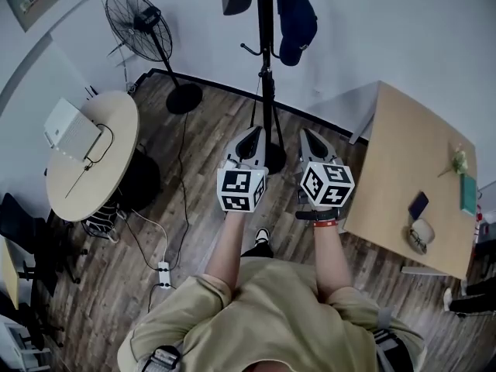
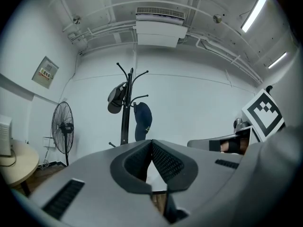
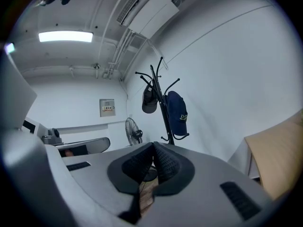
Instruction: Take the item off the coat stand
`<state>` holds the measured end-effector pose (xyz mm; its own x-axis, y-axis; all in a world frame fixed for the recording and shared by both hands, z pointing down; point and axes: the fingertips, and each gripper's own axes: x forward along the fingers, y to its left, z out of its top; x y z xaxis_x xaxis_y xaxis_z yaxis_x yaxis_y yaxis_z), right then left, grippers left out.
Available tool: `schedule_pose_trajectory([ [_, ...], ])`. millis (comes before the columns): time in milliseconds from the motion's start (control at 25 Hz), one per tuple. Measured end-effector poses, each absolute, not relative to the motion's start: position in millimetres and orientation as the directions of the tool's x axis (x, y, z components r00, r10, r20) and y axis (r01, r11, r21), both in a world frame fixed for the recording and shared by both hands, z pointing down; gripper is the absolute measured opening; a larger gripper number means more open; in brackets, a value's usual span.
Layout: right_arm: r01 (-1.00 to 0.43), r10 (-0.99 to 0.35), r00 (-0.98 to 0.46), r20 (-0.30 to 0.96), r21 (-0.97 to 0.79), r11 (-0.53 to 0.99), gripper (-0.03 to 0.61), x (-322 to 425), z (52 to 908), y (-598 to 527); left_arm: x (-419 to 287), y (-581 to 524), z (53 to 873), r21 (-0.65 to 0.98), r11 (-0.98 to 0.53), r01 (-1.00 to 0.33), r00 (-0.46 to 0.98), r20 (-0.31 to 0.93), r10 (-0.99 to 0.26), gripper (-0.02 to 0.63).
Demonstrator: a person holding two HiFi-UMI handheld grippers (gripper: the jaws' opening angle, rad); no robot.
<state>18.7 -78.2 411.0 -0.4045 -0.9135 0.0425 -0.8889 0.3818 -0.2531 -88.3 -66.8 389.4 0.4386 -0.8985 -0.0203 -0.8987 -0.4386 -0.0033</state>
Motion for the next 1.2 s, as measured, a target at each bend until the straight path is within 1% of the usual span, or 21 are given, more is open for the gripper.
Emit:
schedule_pose_trajectory([
  [240,-0.899,-0.924,-0.382,0.031,-0.242,0.364,0.017,0,402,-146,-104,-139,377,-0.007,-0.456,-0.890,0.456,-0.040,-0.889,0.023],
  [520,-0.915,-0.937,-0.347,0.031,-0.232,0.331,0.017,-7,402,-189,-109,-185,381,-0.010,-0.493,-0.870,0.493,-0.047,-0.869,0.023],
  [800,-0.928,-0.948,-0.315,0.051,-0.227,0.296,0.017,3,400,-223,-100,-219,384,0.020,-0.532,-0.846,0.532,-0.019,-0.846,0.023],
  [1200,-0.925,-0.946,-0.321,0.042,-0.230,0.303,0.017,28,400,-278,-79,-277,391,0.023,-0.526,-0.850,0.526,-0.008,-0.850,0.023],
])
